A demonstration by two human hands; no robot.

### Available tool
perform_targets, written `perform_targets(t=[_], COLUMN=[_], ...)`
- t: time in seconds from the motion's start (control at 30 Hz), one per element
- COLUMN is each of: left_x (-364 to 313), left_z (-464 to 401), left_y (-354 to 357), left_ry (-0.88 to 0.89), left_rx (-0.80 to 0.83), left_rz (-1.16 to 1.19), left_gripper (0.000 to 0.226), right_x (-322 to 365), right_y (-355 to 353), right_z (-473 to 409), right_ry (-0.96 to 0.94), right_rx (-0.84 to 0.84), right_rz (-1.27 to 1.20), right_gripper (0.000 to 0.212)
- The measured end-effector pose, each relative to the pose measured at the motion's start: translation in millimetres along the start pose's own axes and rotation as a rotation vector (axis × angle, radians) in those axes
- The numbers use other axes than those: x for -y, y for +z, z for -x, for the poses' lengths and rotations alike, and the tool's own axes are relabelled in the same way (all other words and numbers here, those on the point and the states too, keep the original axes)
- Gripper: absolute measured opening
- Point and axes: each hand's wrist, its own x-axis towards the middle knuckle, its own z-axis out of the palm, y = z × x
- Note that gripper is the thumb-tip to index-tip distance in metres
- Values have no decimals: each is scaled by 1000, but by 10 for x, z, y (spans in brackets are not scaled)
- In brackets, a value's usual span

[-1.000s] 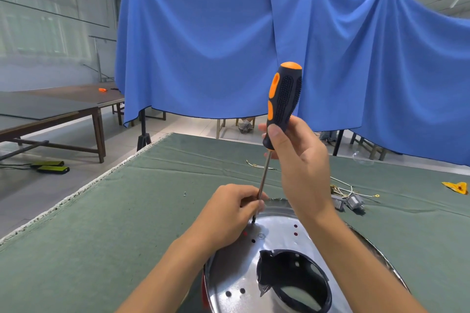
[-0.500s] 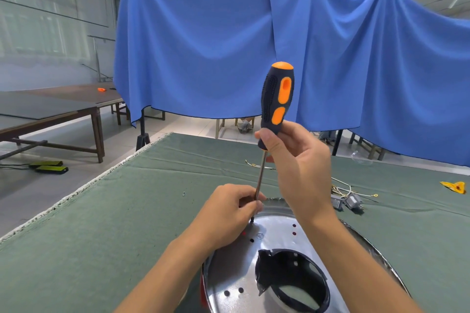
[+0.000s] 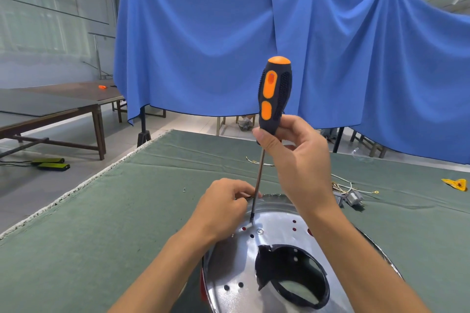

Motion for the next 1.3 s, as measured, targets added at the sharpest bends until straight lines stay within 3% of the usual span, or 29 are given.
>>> perform_targets(t=[0.13,0.33,0.43,0.53,0.7,0.87,1.13,1.3], left_x=[-2,17,48,67,82,88,104,97], left_z=[9,16,-5,-24,-21,-18,-25,-23], left_y=[-1,35,40,40,50,55,49,50], left_ry=[5,1,-11,-21,-1,-10,-8,-16], left_rx=[20,35,24,19,26,11,6,4], left_rz=[8,37,52,55,38,43,36,58], left_gripper=[51,24,12,11,8,10,7,10], right_x=[-16,-19,-8,4,-42,-13,14,29], right_y=[34,51,23,15,52,25,40,25], right_z=[9,57,82,56,51,80,37,85], right_ry=[61,17,2,15,40,-11,11,-30], right_rx=[-101,-12,81,88,-37,24,-75,19], right_rz=[-37,-2,-66,-116,-62,-84,-73,-3], right_gripper=[29,6,8,12,25,5,24,13])
